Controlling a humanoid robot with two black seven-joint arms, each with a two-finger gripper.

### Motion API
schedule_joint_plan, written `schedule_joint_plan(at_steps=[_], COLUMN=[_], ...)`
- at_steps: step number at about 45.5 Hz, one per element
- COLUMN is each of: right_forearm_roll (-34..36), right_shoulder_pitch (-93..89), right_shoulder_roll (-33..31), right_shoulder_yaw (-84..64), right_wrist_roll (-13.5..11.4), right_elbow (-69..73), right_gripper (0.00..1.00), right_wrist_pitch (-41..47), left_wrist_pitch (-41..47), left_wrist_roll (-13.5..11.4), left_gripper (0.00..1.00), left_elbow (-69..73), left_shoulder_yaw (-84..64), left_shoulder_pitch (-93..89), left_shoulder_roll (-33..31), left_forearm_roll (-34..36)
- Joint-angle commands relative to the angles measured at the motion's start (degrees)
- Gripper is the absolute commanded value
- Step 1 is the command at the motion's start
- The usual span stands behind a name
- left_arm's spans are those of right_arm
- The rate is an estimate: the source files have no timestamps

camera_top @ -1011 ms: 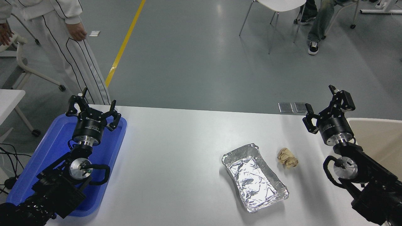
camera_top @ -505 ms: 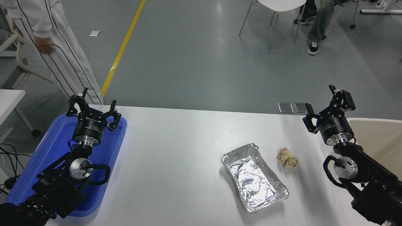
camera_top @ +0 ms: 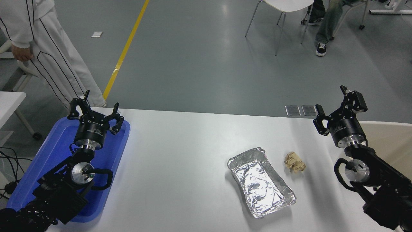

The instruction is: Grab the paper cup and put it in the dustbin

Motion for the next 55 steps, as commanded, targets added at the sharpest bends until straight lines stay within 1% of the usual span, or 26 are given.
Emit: schedule_joint_plan(at_steps=[1, 17, 24, 32, 36, 42, 50, 55], right_forearm_roll=[-0.03, -0.04, 0.05, 0.05, 0.05, 0.05, -0.03, -0.04], right_shoulder_pitch=[-0.39, -2.41, -1.01, 5.58, 7.61, 10.95, 12.97, 16.30], right_shoulder_roll=[-0.84, -3.48, -8.84, -14.02, -14.91, -16.84, -20.09, -22.81], right_shoulder_yaw=[-0.06, -2.16, -15.67, -30.89, -37.31, -43.65, -46.72, -53.57], right_wrist_roll=[-0.06, -0.06, 0.12, 0.12, 0.12, 0.12, 0.12, 0.12], right_elbow=[0.30, 1.70, 3.99, 3.99, 3.99, 3.99, 4.51, 6.27], right_gripper=[1.00, 1.00, 1.00, 1.00, 1.00, 1.00, 1.00, 1.00], right_wrist_pitch=[0.02, 0.20, 0.11, 0.29, 0.29, 0.29, 0.37, 0.81], left_wrist_pitch=[0.02, 0.02, -0.07, -0.07, 0.02, -0.07, -0.07, 0.02], left_wrist_roll=[0.00, 0.00, 0.00, 0.00, 0.00, 0.00, 0.00, 0.09], left_gripper=[1.00, 1.00, 1.00, 1.00, 1.00, 1.00, 1.00, 1.00], left_elbow=[0.00, 0.00, 0.00, 0.00, 0.00, -0.09, -0.09, 0.00], left_shoulder_yaw=[0.00, 0.00, 0.00, 0.00, 0.00, 0.00, 0.00, 0.00], left_shoulder_pitch=[0.00, -0.09, -0.09, -0.09, -0.09, -0.09, -0.09, -0.09], left_shoulder_roll=[-0.01, 0.08, -0.01, -0.01, -0.01, -0.01, -0.01, -0.01], left_forearm_roll=[0.01, 0.01, 0.01, 0.01, 0.01, 0.01, 0.01, 0.01])
